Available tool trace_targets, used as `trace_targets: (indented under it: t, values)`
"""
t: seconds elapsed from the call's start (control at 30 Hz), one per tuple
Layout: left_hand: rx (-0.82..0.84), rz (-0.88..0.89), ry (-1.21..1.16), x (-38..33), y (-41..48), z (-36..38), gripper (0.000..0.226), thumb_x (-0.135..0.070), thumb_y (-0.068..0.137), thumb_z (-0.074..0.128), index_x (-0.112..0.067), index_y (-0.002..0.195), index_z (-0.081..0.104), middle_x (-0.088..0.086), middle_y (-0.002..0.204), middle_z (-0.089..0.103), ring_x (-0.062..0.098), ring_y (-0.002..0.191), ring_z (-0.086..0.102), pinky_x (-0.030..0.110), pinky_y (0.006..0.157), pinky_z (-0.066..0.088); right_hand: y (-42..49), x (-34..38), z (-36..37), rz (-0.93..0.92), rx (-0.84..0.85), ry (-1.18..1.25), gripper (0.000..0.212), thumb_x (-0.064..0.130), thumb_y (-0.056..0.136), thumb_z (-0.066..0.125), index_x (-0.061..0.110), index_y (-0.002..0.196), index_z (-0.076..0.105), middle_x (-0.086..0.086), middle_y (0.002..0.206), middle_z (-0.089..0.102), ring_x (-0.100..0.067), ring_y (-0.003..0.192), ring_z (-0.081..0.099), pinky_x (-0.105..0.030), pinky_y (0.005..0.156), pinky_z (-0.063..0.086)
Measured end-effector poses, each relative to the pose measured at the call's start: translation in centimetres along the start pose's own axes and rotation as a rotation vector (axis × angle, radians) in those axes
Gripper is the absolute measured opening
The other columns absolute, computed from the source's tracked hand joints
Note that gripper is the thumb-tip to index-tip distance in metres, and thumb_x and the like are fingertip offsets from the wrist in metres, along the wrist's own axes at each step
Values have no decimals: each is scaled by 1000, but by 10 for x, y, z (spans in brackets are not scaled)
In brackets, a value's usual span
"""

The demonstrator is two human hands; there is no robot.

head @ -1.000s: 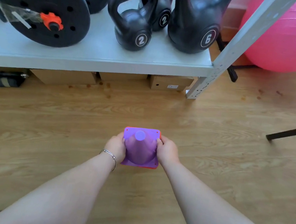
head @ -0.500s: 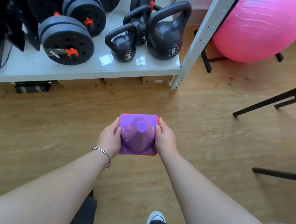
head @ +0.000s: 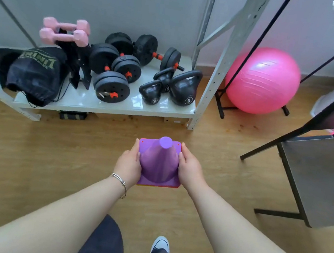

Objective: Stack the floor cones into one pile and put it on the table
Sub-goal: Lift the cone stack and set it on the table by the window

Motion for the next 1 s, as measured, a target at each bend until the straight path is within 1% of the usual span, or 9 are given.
trace_targets:
  t: [0.17, 0.3, 0.4, 0.57, 0.7, 0.77, 0.83, 0.9, 1.0]
  values:
    - [-5, 21, 5, -42, -44, -64, 54, -23, 101, 24, -26, 153, 11, 20, 128, 55, 36, 110, 53, 35, 84, 41, -51, 63, -24, -41, 18, 43, 48, 30, 102, 35, 31, 150, 35, 1, 153, 43, -21, 138, 42, -30, 109, 35]
    - [-18, -44, -219, -56, -74, -112, 49, -29, 98, 29, -41, 145, 30, 4, 137, 56, 29, 120, 52, 32, 89, 41, -86, 124, -40, -115, -1, 14, 48, 28, 101, 35, 29, 149, 39, -2, 150, 48, -24, 136, 44, -34, 108, 38]
    - [-18, -35, -317, -61, -85, -141, 45, -33, 90, 32, -44, 131, 47, 1, 126, 65, 32, 115, 58, 41, 93, 49, -101, 162, -48, -195, -13, -19, 46, 26, 99, 35, 32, 144, 46, -1, 137, 58, -25, 120, 54, -31, 87, 48]
    - [-75, -4, -450, -73, -103, -218, 38, -32, 91, 43, -48, 122, 58, -6, 81, 69, 22, 72, 56, 36, 72, 47, -133, 221, -48, -210, 21, 84, 40, 22, 95, 44, 30, 130, 61, 10, 111, 68, -15, 103, 58, -38, 100, 48]
    - [-26, 46, -546, -76, -105, -268, 42, -35, 81, 46, -61, 113, 56, 8, 76, 60, 25, 69, 50, 56, 86, 52, -142, 260, -43, -210, -25, 190, 37, 35, 83, 51, 38, 119, 60, 1, 99, 71, -20, 88, 65, -53, 90, 55]
    - [-25, 113, -527, -84, -111, -292, 48, -26, 88, 43, -72, 98, 54, 5, 82, 61, 21, 71, 49, 47, 79, 54, -149, 284, -41, -254, -65, 197, 30, 31, 88, 53, 35, 117, 60, -3, 96, 70, -20, 86, 68, -51, 87, 56]
    - [-84, 145, -477, -87, -116, -315, 56, -15, 96, 39, -68, 107, 54, 5, 82, 66, 25, 63, 49, 34, 66, 45, -153, 304, -35, -292, -75, 198, 28, 29, 91, 52, 33, 117, 63, -2, 95, 72, -20, 90, 69, -49, 86, 57]
    - [-134, 159, -450, -86, -116, -331, 48, -15, 99, 39, -48, 132, 49, 18, 105, 69, 42, 87, 61, 36, 72, 48, -156, 321, -27, -318, -86, 178, 30, 31, 90, 52, 33, 117, 65, 2, 95, 74, -19, 92, 70, -49, 88, 56]
    - [-151, 125, -390, -79, -110, -352, 47, -21, 98, 40, -39, 142, 41, 8, 131, 62, 38, 121, 53, 44, 98, 47, -155, 343, -15, -332, -91, 180, 30, 28, 90, 51, 36, 115, 67, 2, 93, 75, -21, 93, 70, -50, 90, 55]
Point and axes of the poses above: each hand's wrist, its own y-axis towards the middle knuckle, its own z-axis out of the palm, x = y × z, the point moved 6 cm from there along y, towards the middle knuckle
